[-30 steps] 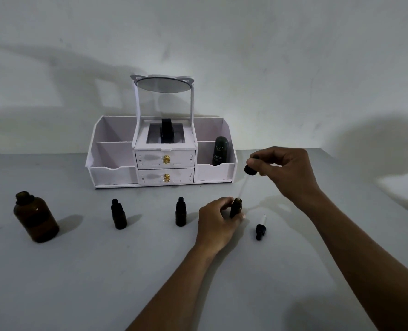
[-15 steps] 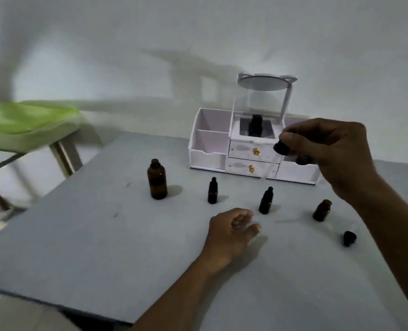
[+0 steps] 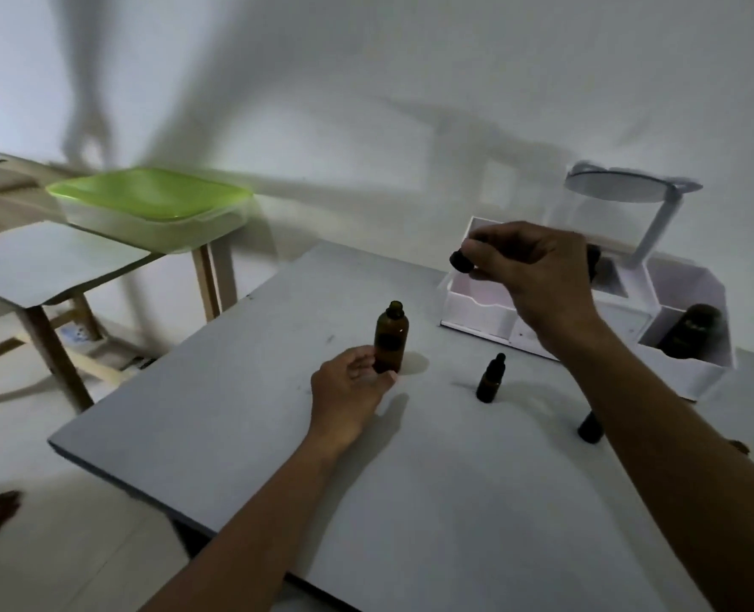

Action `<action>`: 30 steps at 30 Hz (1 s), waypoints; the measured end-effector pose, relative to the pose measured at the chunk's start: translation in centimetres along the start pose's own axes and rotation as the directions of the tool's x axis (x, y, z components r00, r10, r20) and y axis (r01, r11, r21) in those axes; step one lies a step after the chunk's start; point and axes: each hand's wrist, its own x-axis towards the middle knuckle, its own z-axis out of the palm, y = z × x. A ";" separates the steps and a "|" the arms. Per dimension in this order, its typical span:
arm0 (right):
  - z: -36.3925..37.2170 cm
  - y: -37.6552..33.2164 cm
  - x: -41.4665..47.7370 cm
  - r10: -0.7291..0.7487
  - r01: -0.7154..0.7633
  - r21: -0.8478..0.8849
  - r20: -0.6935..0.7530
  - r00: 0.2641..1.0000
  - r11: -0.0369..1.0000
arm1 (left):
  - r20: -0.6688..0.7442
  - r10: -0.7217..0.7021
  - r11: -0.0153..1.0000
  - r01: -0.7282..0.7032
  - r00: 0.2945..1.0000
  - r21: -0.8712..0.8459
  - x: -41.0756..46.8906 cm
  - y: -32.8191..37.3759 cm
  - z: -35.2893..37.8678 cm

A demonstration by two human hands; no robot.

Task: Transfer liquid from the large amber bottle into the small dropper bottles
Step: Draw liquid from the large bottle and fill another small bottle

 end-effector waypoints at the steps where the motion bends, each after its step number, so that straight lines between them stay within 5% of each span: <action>1: 0.5 0.2 0.3 -0.001 0.001 0.003 -0.003 1.000 1.000 | -0.007 -0.002 1.000 0.002 1.000 0.016 0.4 0.1 -0.1; 20: 3.7 4.4 3.1 0.039 -0.035 -0.053 0.068 0.997 0.998 | 0.001 0.132 0.979 -0.130 0.991 0.157 4.5 -0.2 1.2; 30: 6.1 7.6 2.2 0.091 -0.011 -0.295 0.260 0.961 0.955 | 0.000 0.155 0.976 -0.153 0.988 0.156 4.2 -0.1 1.1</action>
